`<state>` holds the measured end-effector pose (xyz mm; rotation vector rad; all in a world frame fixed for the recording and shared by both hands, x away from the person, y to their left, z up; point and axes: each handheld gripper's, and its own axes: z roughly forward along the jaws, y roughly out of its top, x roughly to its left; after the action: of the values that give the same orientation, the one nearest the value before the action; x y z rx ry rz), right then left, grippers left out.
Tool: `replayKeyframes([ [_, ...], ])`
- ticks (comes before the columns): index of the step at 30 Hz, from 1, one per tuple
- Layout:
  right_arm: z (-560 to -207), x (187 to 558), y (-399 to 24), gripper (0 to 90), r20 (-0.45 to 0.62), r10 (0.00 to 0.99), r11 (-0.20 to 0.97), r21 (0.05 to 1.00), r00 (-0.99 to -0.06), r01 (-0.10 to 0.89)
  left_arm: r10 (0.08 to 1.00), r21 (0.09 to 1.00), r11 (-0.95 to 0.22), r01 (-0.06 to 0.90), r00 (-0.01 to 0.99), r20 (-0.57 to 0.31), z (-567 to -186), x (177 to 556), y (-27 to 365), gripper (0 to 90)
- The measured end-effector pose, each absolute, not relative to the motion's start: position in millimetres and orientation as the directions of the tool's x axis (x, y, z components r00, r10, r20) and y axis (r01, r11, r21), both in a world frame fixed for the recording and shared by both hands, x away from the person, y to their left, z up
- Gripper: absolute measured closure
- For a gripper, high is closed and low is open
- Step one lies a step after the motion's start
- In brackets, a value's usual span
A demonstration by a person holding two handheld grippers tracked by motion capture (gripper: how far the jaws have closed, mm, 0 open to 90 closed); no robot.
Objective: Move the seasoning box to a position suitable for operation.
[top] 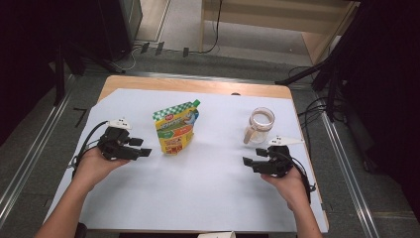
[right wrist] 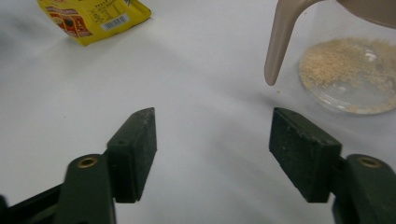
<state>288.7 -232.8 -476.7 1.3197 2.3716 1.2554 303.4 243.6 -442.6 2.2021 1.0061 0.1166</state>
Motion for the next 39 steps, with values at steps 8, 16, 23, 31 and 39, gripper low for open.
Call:
replayKeyframes([
  [8,-467.0,292.0,-240.8,41.6,0.253,0.77,0.228,0.749,-0.586,0.623,0.678,0.641,-0.472,0.605,0.714,-0.175,-441.8,301.3,238.7,37.8],
  [16,-464.1,291.5,-242.0,43.3,0.249,0.779,0.232,0.738,-0.576,0.633,0.672,0.642,-0.465,0.61,0.715,-0.193,-440.3,303.9,237.8,38.2],
  [23,-464.6,289.7,-241.1,43.2,0.216,0.778,0.258,0.746,-0.589,0.614,0.672,0.64,-0.47,0.608,0.716,-0.186,-440.8,305.5,238.4,37.3],
  [31,-464.2,288.8,-241.1,43.0,0.192,0.772,0.276,0.758,-0.606,0.591,0.671,0.637,-0.472,0.609,0.717,-0.188,-441.6,305.9,239.2,36.8],
  [39,-461.7,288.2,-245.9,45.7,0.192,0.776,0.262,0.768,-0.6,0.584,0.674,0.637,-0.472,0.61,0.715,-0.185,-442.0,306.3,241.2,36.5],
])
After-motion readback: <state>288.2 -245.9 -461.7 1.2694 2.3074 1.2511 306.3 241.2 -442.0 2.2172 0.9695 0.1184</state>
